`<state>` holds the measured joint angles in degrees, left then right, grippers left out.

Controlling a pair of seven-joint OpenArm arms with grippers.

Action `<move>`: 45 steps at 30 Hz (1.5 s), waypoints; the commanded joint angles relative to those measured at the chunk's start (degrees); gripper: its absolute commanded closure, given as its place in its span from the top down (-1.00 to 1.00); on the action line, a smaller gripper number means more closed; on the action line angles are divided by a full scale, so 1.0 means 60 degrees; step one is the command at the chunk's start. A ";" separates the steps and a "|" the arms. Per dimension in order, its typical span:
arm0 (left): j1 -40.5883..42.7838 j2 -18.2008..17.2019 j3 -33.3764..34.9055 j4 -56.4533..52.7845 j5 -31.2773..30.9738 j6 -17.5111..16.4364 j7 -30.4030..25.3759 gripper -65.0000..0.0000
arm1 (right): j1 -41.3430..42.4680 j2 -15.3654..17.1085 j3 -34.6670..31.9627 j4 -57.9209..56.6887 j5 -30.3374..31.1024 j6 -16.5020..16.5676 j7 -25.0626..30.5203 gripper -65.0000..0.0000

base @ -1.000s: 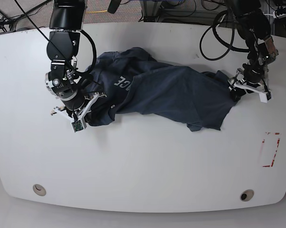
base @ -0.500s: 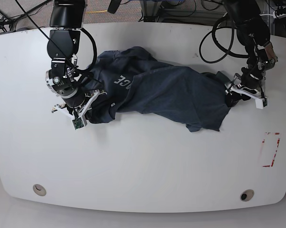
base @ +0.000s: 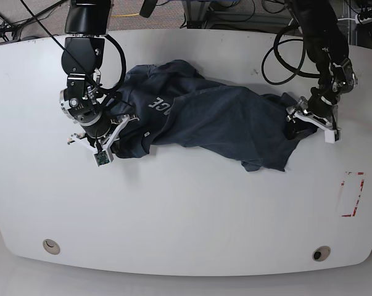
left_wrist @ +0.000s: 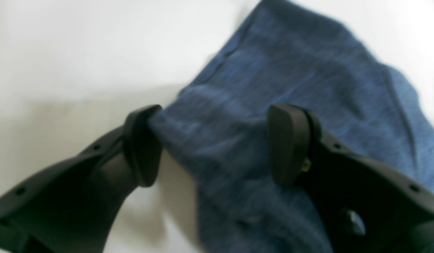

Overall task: Fold the T-shirt properly
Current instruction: 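Lift the shirt with both grippers, raising it off the table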

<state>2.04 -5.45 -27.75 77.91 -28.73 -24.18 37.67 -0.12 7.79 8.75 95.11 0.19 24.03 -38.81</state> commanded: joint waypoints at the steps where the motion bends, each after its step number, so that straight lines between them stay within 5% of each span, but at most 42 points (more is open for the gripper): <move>1: -0.0011 -0.0080 -0.0013 0.0033 0.0019 -0.0020 0.0147 0.29 | 0.0174 0.0057 0.0028 0.0200 0.0079 -0.0042 0.0233 -1.00; 5: -0.0011 -0.0080 -0.0013 0.0033 0.0019 -0.0035 0.0147 0.11 | 0.0174 0.0057 0.0028 0.0200 0.0079 -0.0042 0.0233 -1.00; 12: -0.0084 -0.0080 0.0017 0.0048 0.0049 -0.0020 0.0147 -1.00 | 0.0159 0.0057 0.0043 0.0200 0.0079 -0.0042 0.0233 -1.00; 21: 0.0092 -0.0256 0.0017 0.1323 0.0049 -0.0020 0.0190 -0.99 | 0.0145 0.0057 0.0043 0.0200 0.0020 -0.0042 0.0233 -1.00; 27: 0.0297 -0.0564 0.0236 0.2759 0.0049 -0.0035 0.1245 -0.99 | -0.0046 0.0101 0.0072 0.0156 0.0020 -0.0057 0.0233 -1.00; 33: 0.0341 -0.0608 0.0251 0.3990 0.0049 -0.0050 0.1802 -0.99 | 0.0027 -0.0031 0.1215 -0.0240 0.0020 -0.0057 0.0233 -1.00; 45: -0.0450 -0.1062 0.0690 0.5440 0.0019 -0.0064 0.2300 -0.99 | 0.1273 0.0276 0.1391 -0.0401 0.0006 0.0017 0.0233 -1.00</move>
<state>1.08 -11.05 -23.24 109.34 -28.34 -24.64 53.04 5.52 7.33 16.78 91.90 0.23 24.49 -38.57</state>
